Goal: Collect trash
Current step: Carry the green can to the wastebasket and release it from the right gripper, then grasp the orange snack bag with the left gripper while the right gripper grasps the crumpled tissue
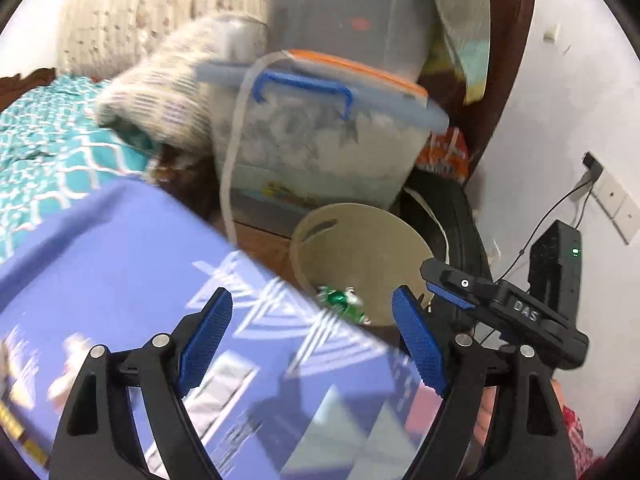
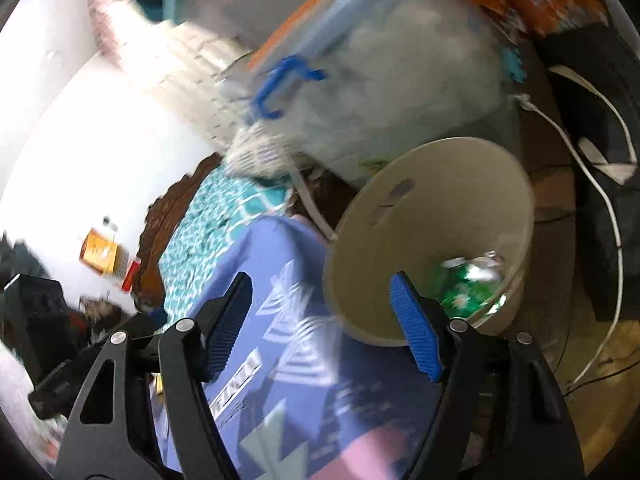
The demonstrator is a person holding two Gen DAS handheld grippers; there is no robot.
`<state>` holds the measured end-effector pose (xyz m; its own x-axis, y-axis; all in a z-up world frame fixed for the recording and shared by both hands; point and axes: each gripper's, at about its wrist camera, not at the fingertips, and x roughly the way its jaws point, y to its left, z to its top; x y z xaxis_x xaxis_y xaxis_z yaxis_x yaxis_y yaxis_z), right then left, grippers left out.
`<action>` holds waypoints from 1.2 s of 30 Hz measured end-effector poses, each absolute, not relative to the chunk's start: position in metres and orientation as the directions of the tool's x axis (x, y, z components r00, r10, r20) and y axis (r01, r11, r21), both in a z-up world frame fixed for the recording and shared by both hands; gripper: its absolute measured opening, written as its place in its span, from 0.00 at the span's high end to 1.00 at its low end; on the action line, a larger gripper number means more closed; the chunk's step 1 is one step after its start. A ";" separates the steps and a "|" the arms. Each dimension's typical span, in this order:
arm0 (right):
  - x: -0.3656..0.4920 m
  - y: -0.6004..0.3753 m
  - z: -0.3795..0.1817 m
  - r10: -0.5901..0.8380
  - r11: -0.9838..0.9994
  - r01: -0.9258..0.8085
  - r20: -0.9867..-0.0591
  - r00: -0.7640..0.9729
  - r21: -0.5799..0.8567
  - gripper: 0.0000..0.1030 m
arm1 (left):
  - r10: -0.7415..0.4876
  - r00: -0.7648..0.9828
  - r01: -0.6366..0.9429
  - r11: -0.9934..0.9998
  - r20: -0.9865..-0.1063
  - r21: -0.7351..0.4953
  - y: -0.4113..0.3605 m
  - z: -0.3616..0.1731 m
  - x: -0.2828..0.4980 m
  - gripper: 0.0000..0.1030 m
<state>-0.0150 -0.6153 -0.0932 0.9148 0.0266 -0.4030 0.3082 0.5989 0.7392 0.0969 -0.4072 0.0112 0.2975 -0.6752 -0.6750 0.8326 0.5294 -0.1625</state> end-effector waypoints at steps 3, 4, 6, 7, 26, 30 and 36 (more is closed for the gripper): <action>-0.007 -0.578 -0.080 0.054 0.665 0.266 -0.401 0.914 0.698 0.29 | -0.680 0.349 0.803 0.571 -0.645 -0.167 -0.344 0.025 0.097 0.24; -0.005 -0.564 -0.075 0.061 0.687 0.252 -0.400 0.915 0.681 0.29 | -0.672 0.385 0.781 0.603 -0.633 -0.165 -0.314 0.029 0.099 0.24; -0.005 -0.540 -0.064 0.066 0.724 0.219 -0.382 0.922 0.654 0.24 | -0.651 0.433 0.747 0.646 -0.623 -0.156 -0.280 0.035 0.098 0.24; -0.006 -0.528 -0.057 0.063 0.744 0.201 -0.366 0.929 0.638 0.14 | -0.627 0.474 0.718 0.682 -0.618 -0.141 -0.257 0.037 0.099 0.24; 0.032 -0.451 -0.025 0.091 0.878 0.144 -0.455 0.886 0.457 0.03 | -0.475 0.594 0.501 0.850 -0.650 -0.163 -0.107 0.007 0.099 0.24; 0.102 -0.465 -0.035 0.142 0.868 0.137 -0.503 0.853 0.477 0.10 | -0.478 0.543 0.533 0.831 -0.691 -0.156 -0.137 -0.016 0.121 0.24; 0.187 -0.444 -0.040 0.231 0.871 0.107 -0.592 0.772 0.480 0.28 | -0.553 0.421 0.529 0.793 -0.719 -0.301 -0.128 -0.015 0.148 0.24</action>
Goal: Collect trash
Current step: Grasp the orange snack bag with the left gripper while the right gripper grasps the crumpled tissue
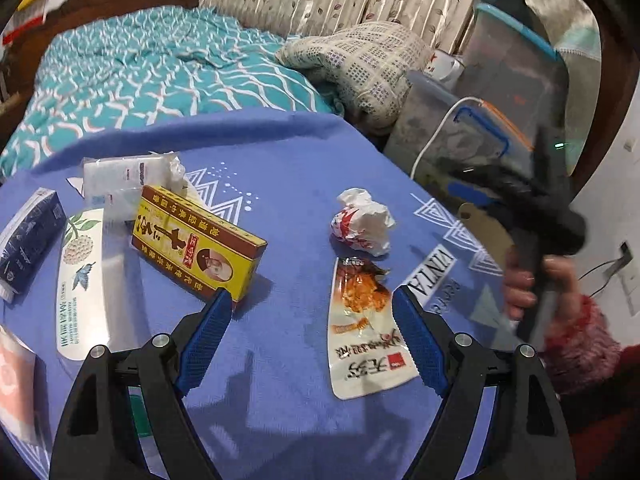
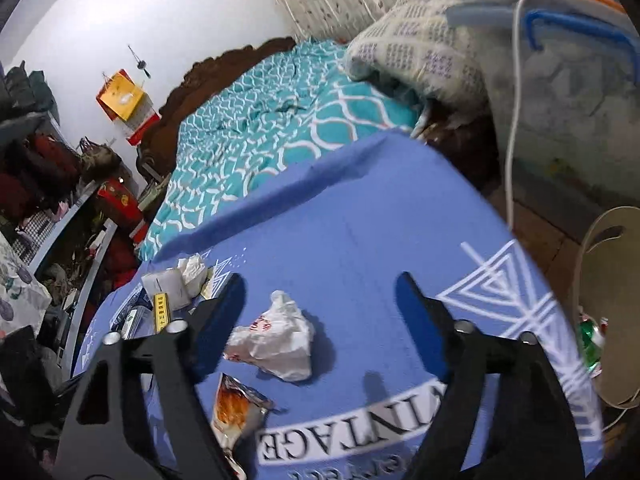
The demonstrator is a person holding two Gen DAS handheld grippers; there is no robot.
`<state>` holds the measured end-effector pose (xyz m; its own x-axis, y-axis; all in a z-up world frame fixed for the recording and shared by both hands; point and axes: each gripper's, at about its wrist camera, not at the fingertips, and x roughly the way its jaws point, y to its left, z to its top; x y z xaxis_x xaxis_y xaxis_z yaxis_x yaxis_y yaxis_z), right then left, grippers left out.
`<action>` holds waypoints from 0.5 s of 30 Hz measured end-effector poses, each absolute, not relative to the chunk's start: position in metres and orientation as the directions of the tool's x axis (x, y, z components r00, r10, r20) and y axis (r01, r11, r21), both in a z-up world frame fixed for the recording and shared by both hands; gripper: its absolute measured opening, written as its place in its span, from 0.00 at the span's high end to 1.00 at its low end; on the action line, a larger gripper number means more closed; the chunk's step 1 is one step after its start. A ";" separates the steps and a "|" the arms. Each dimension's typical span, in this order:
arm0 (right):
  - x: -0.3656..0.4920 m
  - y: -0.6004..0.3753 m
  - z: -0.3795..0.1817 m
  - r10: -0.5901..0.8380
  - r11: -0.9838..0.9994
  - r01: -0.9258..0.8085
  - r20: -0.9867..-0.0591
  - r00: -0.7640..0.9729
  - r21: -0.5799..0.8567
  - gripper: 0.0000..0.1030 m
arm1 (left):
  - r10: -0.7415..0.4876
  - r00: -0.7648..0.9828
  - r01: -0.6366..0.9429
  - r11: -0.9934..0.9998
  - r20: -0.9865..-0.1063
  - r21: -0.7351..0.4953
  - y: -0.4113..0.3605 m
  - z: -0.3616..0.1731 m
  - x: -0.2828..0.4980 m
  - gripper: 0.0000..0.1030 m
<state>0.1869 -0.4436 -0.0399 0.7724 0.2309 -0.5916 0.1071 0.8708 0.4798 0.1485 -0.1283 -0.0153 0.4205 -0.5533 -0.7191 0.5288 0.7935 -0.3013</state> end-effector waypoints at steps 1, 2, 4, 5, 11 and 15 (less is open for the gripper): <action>0.190 -0.440 -0.044 0.236 0.861 0.118 -0.595 0.768 0.494 0.28 | -0.553 0.419 0.527 0.794 -0.721 -0.303 -0.126 -0.013 0.149 0.24; 0.191 -0.438 -0.047 0.251 0.850 0.124 -0.600 0.760 0.513 0.28 | -0.549 0.420 0.520 0.798 -0.723 -0.304 -0.123 -0.011 0.148 0.24; 0.193 -0.433 -0.054 0.272 0.839 0.128 -0.611 0.744 0.529 0.28 | -0.553 0.427 0.507 0.802 -0.715 -0.317 -0.115 -0.009 0.144 0.24; 0.195 -0.429 -0.057 0.279 0.844 0.115 -0.613 0.739 0.524 0.28 | -0.553 0.448 0.501 0.806 -0.702 -0.316 -0.110 -0.010 0.137 0.24; 0.150 -0.410 -0.029 0.298 0.872 -0.017 -0.504 0.811 0.489 0.27 | -0.451 0.618 0.374 0.889 -0.644 -0.263 -0.089 -0.017 0.064 0.24; 0.094 -0.403 -0.009 0.367 0.854 -0.103 -0.449 0.815 0.510 0.23 | -0.423 0.579 0.324 0.904 -0.697 -0.280 -0.096 -0.012 0.029 0.24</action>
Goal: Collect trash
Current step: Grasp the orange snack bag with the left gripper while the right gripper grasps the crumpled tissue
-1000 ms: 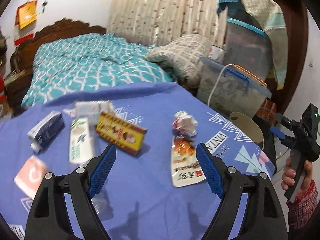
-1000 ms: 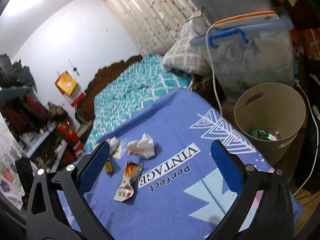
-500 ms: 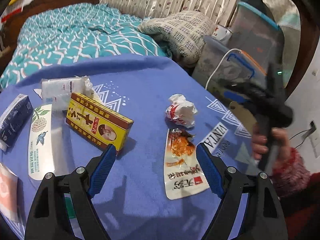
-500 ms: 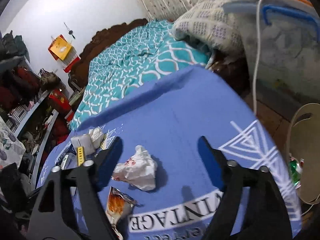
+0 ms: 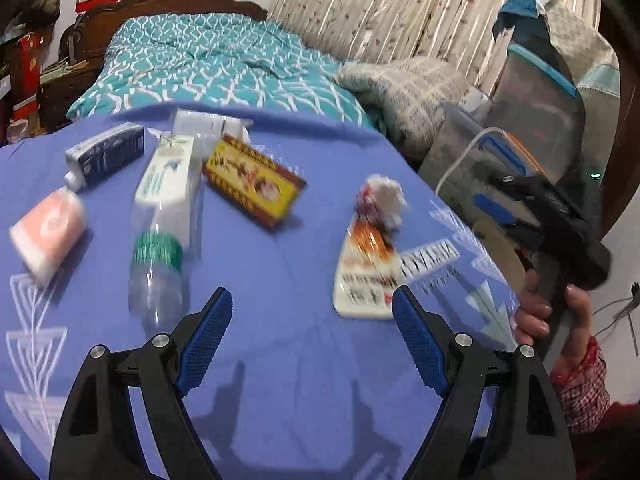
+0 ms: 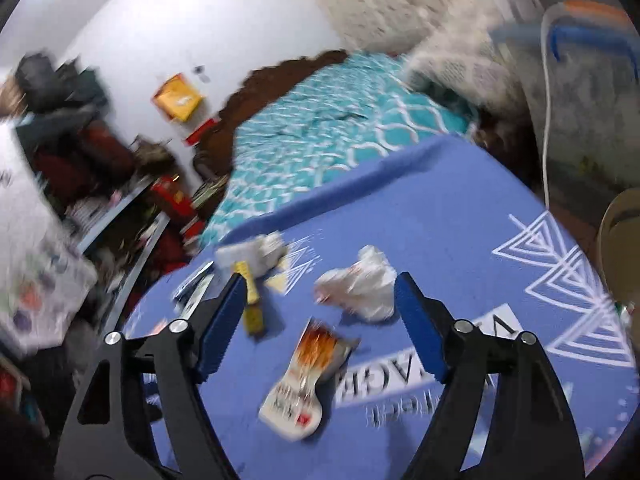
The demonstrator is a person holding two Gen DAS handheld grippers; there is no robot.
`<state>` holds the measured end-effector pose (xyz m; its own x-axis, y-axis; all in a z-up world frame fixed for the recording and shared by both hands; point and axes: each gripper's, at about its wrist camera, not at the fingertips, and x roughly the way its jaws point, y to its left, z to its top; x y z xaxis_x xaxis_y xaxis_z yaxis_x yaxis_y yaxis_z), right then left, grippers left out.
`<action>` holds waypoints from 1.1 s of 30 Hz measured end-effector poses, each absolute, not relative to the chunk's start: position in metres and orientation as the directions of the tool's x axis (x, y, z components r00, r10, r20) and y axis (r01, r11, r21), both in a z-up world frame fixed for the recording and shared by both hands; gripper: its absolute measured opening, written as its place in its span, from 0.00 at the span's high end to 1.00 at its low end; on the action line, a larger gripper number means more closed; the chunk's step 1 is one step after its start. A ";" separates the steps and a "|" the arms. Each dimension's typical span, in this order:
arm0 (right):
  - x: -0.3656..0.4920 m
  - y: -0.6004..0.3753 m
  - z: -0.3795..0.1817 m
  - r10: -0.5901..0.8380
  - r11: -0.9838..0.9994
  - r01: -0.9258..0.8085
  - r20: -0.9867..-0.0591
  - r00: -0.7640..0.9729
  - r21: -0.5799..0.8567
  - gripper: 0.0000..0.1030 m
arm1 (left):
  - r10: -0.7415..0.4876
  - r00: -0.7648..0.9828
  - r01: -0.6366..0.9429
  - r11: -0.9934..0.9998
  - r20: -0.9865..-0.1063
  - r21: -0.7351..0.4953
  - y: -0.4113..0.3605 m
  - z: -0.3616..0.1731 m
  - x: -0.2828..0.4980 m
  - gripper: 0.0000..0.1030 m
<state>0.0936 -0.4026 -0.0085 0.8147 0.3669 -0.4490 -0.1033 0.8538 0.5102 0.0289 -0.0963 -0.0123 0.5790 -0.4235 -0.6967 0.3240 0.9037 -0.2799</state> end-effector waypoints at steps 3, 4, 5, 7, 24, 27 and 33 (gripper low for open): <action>0.054 -0.396 0.005 0.317 0.906 -0.138 -0.426 0.847 0.400 0.21 | -0.382 0.607 0.306 0.922 -0.697 -0.238 -0.106 -0.005 0.011 0.24; 0.046 -0.399 0.007 0.325 0.904 -0.142 -0.431 0.842 0.403 0.21 | -0.396 0.587 0.300 0.916 -0.706 -0.265 -0.110 -0.005 0.008 0.24; 0.039 -0.403 0.007 0.340 0.898 -0.150 -0.436 0.834 0.413 0.21 | -0.412 0.559 0.295 0.910 -0.719 -0.292 -0.115 -0.006 0.007 0.24; 0.029 -0.409 0.007 0.353 0.898 -0.163 -0.447 0.822 0.409 0.21 | -0.419 0.531 0.312 0.905 -0.736 -0.290 -0.129 -0.007 0.007 0.21; 0.199 -0.424 -0.079 0.466 0.874 -0.190 -0.658 0.591 0.448 0.14 | -0.268 0.490 0.375 0.924 -0.830 -0.078 -0.239 -0.067 0.101 0.13; 0.228 -0.417 -0.088 0.486 0.864 -0.194 -0.673 0.557 0.464 0.13 | -0.233 0.511 0.381 0.924 -0.827 -0.025 -0.252 -0.073 0.107 0.28; 0.251 -0.395 -0.111 0.525 0.848 -0.214 -0.707 0.475 0.486 0.13 | -0.221 0.507 0.343 0.938 -0.833 -0.039 -0.243 -0.081 0.109 0.60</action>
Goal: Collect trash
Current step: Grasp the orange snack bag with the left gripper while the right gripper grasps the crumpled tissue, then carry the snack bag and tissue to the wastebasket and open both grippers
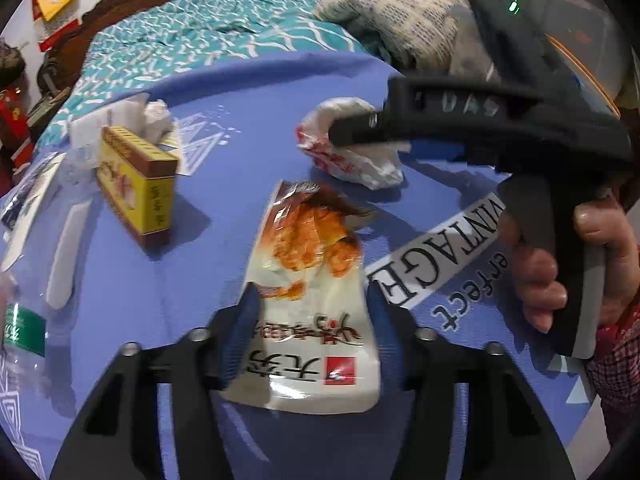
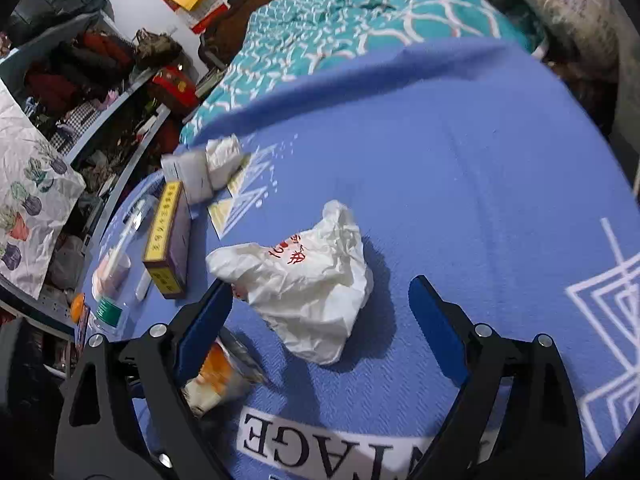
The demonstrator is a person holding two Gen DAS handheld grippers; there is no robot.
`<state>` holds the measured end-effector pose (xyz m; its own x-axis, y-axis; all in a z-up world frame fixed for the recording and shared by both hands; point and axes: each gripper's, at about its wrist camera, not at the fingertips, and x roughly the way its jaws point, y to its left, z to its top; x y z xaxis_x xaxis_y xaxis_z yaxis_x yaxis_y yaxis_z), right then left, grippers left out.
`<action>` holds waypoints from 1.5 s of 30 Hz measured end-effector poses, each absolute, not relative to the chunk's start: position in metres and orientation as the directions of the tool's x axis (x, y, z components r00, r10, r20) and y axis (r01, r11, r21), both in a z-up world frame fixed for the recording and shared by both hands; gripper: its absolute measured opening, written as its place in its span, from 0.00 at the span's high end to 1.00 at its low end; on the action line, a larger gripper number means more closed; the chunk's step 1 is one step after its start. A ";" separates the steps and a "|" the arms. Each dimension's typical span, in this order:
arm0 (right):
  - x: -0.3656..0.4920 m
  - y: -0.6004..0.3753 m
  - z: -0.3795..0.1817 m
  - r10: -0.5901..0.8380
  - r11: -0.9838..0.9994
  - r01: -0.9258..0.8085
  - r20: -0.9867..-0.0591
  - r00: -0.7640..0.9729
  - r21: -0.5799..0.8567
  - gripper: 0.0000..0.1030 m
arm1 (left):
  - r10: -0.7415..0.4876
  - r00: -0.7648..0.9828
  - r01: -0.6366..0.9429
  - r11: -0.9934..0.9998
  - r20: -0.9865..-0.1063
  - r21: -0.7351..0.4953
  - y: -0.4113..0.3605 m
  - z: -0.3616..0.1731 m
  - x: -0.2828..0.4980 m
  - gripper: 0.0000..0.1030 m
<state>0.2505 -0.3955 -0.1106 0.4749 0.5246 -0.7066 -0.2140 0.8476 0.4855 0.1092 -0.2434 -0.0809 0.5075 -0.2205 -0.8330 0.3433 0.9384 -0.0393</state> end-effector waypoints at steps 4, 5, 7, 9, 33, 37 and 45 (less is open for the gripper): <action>0.245 -0.383 -0.113 0.566 0.824 -0.282 -0.699 0.436 0.491 0.54 | -0.230 0.532 0.338 0.940 -0.815 -0.044 -0.235 -0.075 0.107 0.74; 0.242 -0.381 -0.114 0.565 0.825 -0.281 -0.703 0.431 0.491 0.56 | -0.245 0.527 0.334 0.940 -0.814 -0.067 -0.230 -0.074 0.107 0.74; 0.235 -0.378 -0.112 0.561 0.828 -0.289 -0.703 0.437 0.481 0.58 | -0.262 0.530 0.321 0.942 -0.807 -0.095 -0.221 -0.072 0.105 0.75; 0.225 -0.376 -0.107 0.559 0.829 -0.297 -0.697 0.448 0.474 0.59 | -0.274 0.538 0.305 0.945 -0.797 -0.119 -0.209 -0.069 0.100 0.76; 0.017 -0.363 -0.105 0.379 0.918 -0.167 -0.668 0.640 0.361 0.48 | -0.346 0.564 0.340 0.925 -0.750 -0.171 -0.156 -0.057 -0.002 0.77; 0.002 -0.359 -0.109 0.328 0.939 -0.150 -0.678 0.658 0.309 0.23 | -0.319 0.562 0.319 0.935 -0.763 -0.156 -0.158 -0.063 0.000 0.56; -0.013 -0.357 -0.103 0.313 0.943 -0.150 -0.643 0.699 0.296 0.16 | -0.247 0.622 0.298 0.952 -0.743 -0.066 -0.159 -0.058 -0.002 0.25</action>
<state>-0.0127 -0.3569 -0.1030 0.6986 0.3129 -0.6434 -0.1499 0.9434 0.2960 -0.0019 -0.1589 -0.0584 0.6225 -0.2469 -0.7427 0.2983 0.9521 -0.0664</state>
